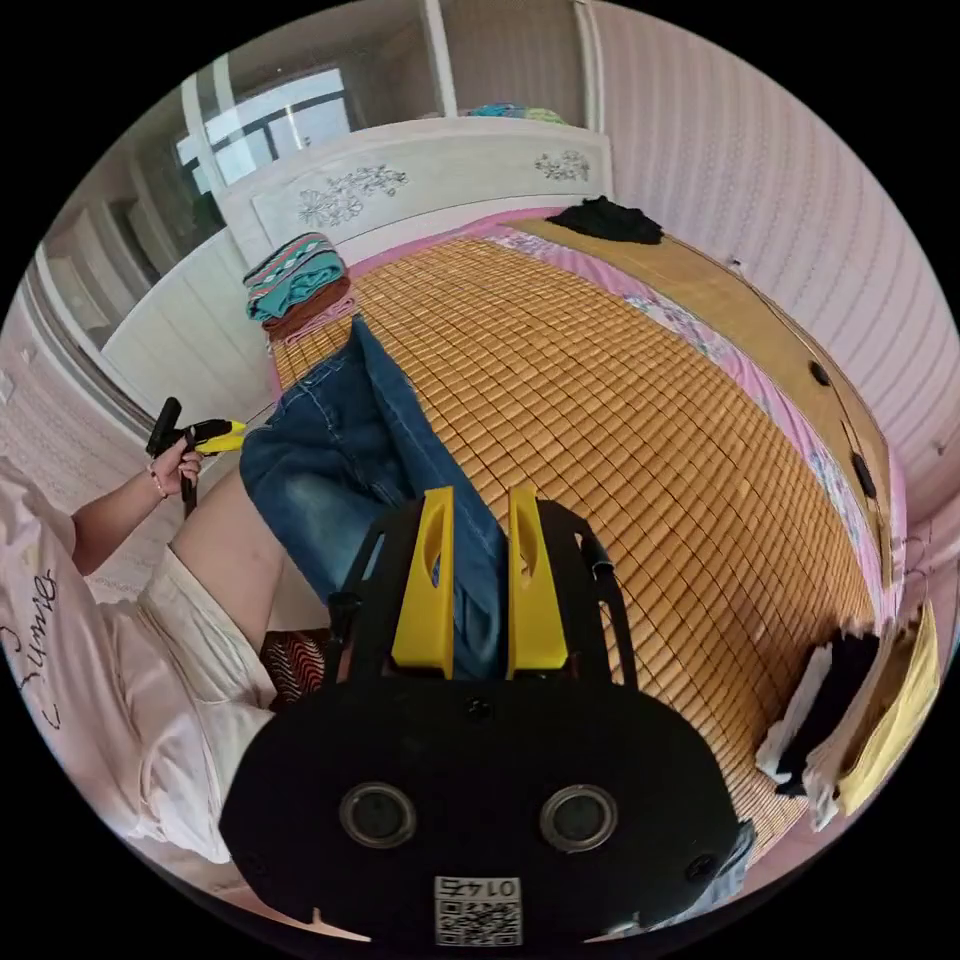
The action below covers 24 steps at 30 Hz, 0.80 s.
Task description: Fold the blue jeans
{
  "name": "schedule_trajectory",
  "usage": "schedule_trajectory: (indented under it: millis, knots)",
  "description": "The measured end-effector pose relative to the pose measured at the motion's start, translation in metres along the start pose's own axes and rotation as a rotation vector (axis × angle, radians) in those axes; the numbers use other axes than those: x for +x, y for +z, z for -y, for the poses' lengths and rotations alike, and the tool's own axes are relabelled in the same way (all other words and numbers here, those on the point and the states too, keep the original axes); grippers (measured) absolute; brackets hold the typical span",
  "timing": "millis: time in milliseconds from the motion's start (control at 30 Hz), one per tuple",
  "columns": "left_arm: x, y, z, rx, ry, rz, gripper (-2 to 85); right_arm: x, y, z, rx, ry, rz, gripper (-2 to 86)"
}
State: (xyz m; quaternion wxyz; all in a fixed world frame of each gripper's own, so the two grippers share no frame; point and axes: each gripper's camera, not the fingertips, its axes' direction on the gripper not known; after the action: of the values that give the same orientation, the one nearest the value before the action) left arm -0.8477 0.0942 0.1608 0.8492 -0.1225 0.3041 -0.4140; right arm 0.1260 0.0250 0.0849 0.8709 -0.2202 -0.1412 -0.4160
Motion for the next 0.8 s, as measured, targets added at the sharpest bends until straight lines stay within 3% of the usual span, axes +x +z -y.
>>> schedule_trajectory:
  millis: [133,233,367,533,600,733,800]
  knots:
    - [-0.014,0.011,0.015,-0.031,-0.048,-0.060,11.1,-0.091,0.135,0.135,-0.061,-0.184,0.152,12.5]
    - [0.007,0.006,0.024,-0.010,0.063,0.027,5.3,-0.127,0.227,0.177,-0.191,-0.126,0.207,14.0]
    - [0.040,-0.010,0.019,0.104,0.234,0.043,-0.5,-0.128,0.298,0.184,-0.387,-0.037,0.056,2.8]
    - [0.108,-0.045,0.011,0.313,0.497,0.132,-0.9,-0.112,0.233,0.219,-0.232,-0.060,-0.033,0.3]
    - [0.129,-0.070,0.019,0.425,0.544,0.150,-0.9,-0.107,0.199,0.240,-0.150,-0.072,0.024,0.5]
    - [0.121,-0.096,0.040,0.539,0.454,0.188,-0.4,-0.115,0.167,0.288,0.038,-0.023,0.043,1.8]
    - [0.098,-0.089,0.062,0.492,0.349,0.326,1.1,-0.117,0.190,0.304,0.030,0.016,0.017,3.1]
